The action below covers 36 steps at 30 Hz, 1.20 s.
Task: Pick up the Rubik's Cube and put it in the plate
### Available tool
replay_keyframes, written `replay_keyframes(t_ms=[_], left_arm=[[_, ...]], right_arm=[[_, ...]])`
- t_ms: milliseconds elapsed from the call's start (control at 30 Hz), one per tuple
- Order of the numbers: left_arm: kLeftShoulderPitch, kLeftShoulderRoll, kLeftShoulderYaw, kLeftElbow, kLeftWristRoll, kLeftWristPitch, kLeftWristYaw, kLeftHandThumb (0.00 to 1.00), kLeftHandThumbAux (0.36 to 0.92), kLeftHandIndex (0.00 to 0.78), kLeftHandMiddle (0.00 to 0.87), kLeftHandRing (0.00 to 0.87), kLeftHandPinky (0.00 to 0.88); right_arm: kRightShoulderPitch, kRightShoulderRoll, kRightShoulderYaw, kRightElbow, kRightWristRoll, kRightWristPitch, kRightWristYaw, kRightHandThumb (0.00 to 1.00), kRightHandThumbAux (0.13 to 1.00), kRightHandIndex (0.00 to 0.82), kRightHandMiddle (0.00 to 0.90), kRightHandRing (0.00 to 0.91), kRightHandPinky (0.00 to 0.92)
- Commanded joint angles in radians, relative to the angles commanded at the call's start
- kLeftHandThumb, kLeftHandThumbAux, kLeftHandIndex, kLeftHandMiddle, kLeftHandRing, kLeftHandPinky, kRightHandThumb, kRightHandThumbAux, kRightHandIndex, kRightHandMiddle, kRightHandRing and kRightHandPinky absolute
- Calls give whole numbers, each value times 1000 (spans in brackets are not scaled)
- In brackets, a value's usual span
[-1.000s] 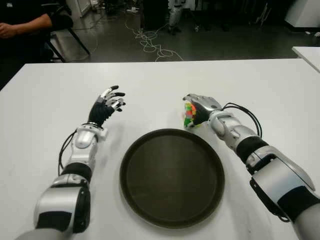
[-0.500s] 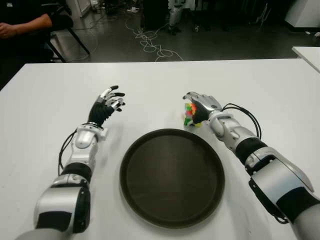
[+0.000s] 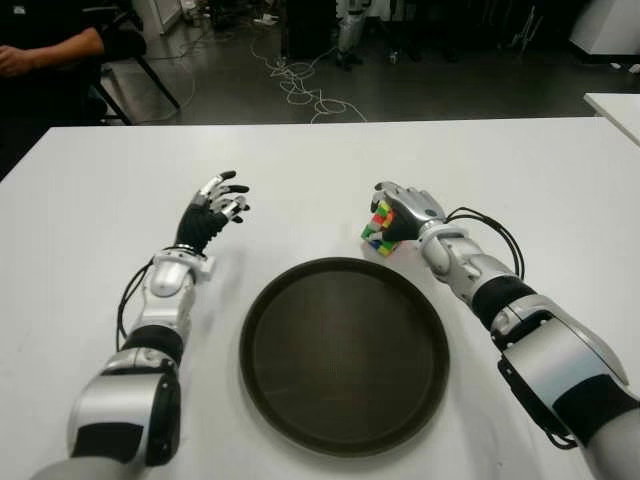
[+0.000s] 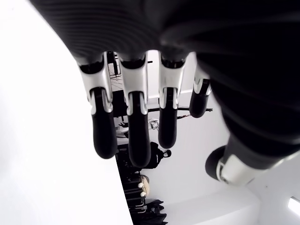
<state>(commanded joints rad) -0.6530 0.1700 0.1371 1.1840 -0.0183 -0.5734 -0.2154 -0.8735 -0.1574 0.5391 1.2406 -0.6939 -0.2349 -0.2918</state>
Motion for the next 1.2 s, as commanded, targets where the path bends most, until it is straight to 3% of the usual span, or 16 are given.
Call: replay_keyframes(t_ms=[1200], left_arm=[[6,3,4,-6,-5,-17,-11,416,644,163,285,373,433]], right_arm=[[-1,-4,3,-5,-6,-11,-55,695,739,413,495,537,583]])
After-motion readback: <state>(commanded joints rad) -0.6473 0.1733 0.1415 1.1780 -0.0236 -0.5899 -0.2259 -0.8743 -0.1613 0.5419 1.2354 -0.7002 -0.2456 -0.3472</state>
